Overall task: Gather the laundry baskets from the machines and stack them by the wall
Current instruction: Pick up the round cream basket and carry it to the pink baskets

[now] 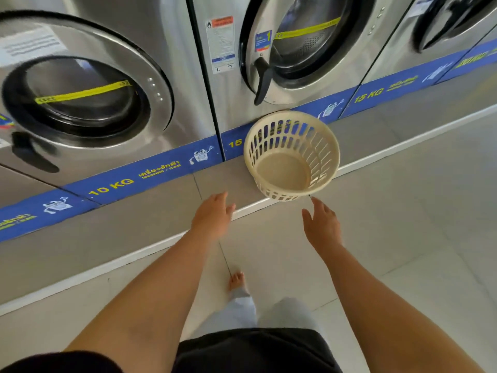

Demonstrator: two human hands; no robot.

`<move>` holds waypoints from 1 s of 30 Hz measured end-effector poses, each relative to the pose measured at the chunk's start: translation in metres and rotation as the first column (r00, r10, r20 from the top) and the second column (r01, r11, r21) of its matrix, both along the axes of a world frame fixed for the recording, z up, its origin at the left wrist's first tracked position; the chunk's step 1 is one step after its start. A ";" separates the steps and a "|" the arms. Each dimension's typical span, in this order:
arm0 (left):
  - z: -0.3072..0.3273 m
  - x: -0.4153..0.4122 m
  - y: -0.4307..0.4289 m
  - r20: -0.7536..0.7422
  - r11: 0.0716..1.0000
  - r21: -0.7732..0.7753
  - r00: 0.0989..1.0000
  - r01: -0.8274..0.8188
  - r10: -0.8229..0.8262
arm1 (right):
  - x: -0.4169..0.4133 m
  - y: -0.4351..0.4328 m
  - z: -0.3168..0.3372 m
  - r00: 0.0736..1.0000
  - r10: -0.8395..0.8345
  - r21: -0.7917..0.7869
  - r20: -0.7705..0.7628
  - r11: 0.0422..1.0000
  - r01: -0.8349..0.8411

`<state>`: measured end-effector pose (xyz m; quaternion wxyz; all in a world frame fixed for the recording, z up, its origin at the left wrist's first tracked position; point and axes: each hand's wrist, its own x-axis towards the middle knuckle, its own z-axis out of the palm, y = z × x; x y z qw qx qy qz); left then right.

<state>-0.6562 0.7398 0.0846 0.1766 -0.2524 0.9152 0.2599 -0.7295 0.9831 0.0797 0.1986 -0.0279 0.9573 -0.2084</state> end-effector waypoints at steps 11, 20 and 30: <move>-0.043 -0.155 0.010 0.041 0.984 0.036 0.984 -0.174 0.173 | -0.174 0.016 -0.050 0.998 0.018 -0.009 0.059 1.000 -0.017; -0.136 -0.256 0.035 0.055 0.850 0.106 0.856 -0.517 0.514 | -0.339 0.032 -0.125 0.989 0.101 0.083 0.107 0.990 -0.110; -0.254 -0.281 0.021 0.130 0.823 0.011 0.817 -0.567 0.561 | -0.420 0.041 -0.234 0.972 0.192 0.126 0.134 0.970 -0.209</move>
